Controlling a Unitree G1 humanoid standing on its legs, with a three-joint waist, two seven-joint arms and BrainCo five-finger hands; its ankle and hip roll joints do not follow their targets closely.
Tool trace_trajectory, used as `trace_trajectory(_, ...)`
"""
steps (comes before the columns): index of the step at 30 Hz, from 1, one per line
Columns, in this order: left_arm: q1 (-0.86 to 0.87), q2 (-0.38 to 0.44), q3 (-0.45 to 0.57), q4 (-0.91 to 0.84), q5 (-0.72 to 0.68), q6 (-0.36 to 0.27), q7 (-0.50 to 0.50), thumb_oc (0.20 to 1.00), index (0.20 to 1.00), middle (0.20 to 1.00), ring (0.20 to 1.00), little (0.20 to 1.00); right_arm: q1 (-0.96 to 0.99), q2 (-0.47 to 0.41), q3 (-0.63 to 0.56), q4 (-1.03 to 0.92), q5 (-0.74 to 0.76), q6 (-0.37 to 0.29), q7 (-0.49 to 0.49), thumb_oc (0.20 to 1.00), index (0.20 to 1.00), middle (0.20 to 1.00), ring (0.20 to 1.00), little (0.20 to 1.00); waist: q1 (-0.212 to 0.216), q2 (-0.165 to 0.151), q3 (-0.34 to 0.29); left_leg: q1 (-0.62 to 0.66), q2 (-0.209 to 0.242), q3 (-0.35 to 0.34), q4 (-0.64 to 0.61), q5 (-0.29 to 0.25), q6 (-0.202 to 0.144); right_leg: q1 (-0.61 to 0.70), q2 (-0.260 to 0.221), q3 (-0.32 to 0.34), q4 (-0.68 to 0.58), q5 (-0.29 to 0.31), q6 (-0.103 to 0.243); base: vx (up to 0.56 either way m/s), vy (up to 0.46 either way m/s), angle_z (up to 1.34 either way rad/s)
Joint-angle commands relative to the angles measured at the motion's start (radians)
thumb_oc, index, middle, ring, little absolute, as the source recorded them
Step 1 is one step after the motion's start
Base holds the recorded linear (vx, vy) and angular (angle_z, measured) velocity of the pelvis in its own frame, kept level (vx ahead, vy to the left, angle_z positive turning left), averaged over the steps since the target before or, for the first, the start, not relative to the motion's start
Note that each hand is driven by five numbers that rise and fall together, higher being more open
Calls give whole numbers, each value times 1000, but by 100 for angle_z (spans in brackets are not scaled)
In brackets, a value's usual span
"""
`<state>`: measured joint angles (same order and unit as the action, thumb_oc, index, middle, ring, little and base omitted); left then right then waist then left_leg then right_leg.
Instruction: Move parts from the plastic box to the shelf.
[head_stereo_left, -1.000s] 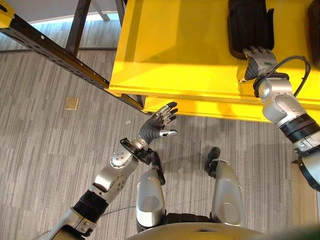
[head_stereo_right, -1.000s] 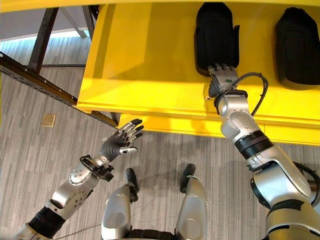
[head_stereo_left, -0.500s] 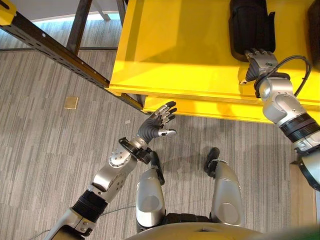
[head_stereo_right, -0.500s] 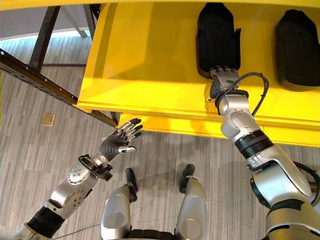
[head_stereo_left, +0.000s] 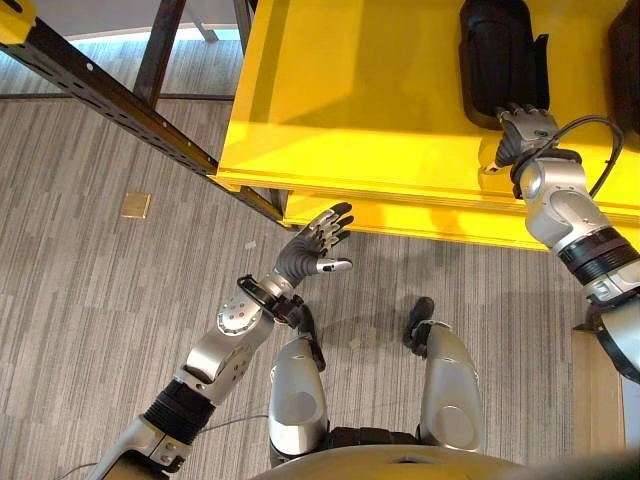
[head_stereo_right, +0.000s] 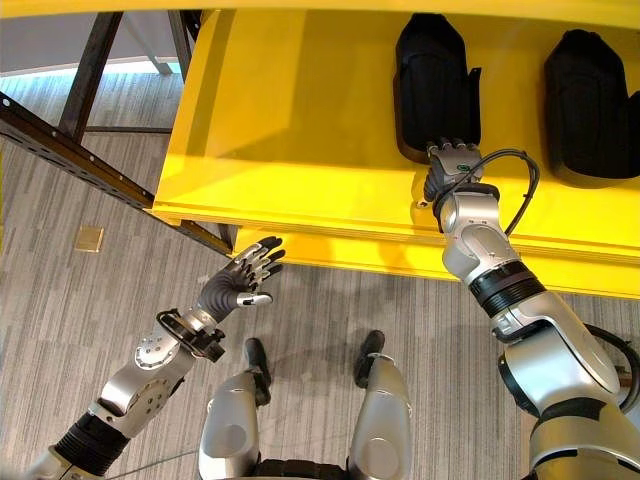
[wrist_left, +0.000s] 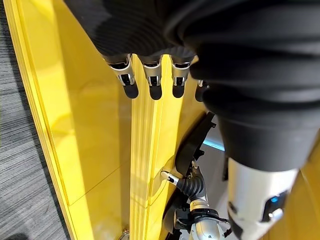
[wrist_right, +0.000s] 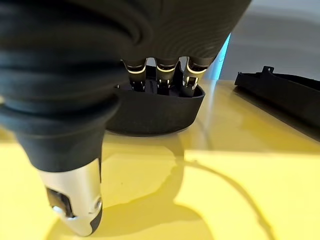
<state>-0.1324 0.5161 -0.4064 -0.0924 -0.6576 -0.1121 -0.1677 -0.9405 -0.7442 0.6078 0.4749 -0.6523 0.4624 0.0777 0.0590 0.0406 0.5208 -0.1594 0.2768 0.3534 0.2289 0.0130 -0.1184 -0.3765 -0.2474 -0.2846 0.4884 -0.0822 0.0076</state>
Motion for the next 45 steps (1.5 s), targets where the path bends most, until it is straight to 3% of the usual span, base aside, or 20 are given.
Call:
trace_trajectory(1, 41, 2, 10, -105, -23, -32, -8, 1000, 1000, 1000, 1000, 1000, -41, 14, 1, -29, -46, 5, 0, 1000, 1000, 1000, 1000, 1000, 0, -13, -1, -26, -20, -16, 88, -83, 47, 66, 49, 24, 25, -112, 36, 0, 0, 0)
trace_trajectory(10, 41, 2, 9, -98, -22, -38, -1, 1000, 1000, 1000, 1000, 1000, -21, 22, -8, -102, -74, -3, 25, 1000, 1000, 1000, 1000, 1000, -5, -18, -1, -20, -21, -14, 88, -84, 48, 74, 55, 27, 21, -112, 37, 0, 0, 0)
trace_trajectory(18, 41, -1, 13, -104, -17, -32, 7, 1000, 1000, 1000, 1000, 1000, 8, 32, -12, -147, -58, 29, 90, 1000, 1000, 1000, 1000, 1000, -12, -22, -1, -15, -18, -10, 88, -86, 49, 80, 58, 31, 13, -109, 36, 0, 0, 0)
trace_trajectory(33, 34, -1, 18, -106, -14, -18, 9, 1000, 1000, 1000, 1000, 1000, 58, 57, -24, -100, 144, 90, 147, 1000, 1000, 1000, 1000, 1000, -14, -30, -1, -14, -15, -6, 90, -85, 49, 83, 62, 31, 6, -105, 33, 0, 0, 0)
trace_trajectory(37, 28, 3, 14, -100, 6, -28, 22, 1000, 1000, 1000, 1000, 1000, 71, 62, -31, -89, 126, 48, 69, 1000, 1000, 1000, 1000, 1000, -17, -31, -1, -18, -13, -6, 95, -86, 50, 79, 63, 33, 10, -106, 33, 0, 0, 0)
trace_trajectory(38, 26, 5, 10, -99, 16, -38, 28, 1000, 1000, 1000, 1000, 1000, 71, 54, -33, -98, 131, -9, -18, 1000, 1000, 1000, 1000, 1000, -18, -30, -1, -19, -14, -8, 96, -85, 51, 80, 65, 34, 9, -105, 33, 0, 0, 0)
trace_trajectory(41, 16, 4, 4, -96, 5, -50, 54, 1000, 1000, 1000, 1000, 1000, 53, 60, -49, -123, 125, -55, -124, 1000, 1000, 1000, 1000, 1000, -21, -27, -1, -21, -15, -11, 99, -87, 53, 78, 67, 37, 11, -106, 34, 0, 0, 0)
trace_trajectory(45, 1, -1, -4, -86, 14, -53, 66, 1000, 1000, 1000, 1000, 1000, 18, 72, -68, -145, 73, -79, -206, 1000, 1000, 1000, 1000, 1000, -21, -20, -1, -22, -17, -13, 101, -89, 54, 77, 68, 40, 12, -107, 33, 0, 0, 0)
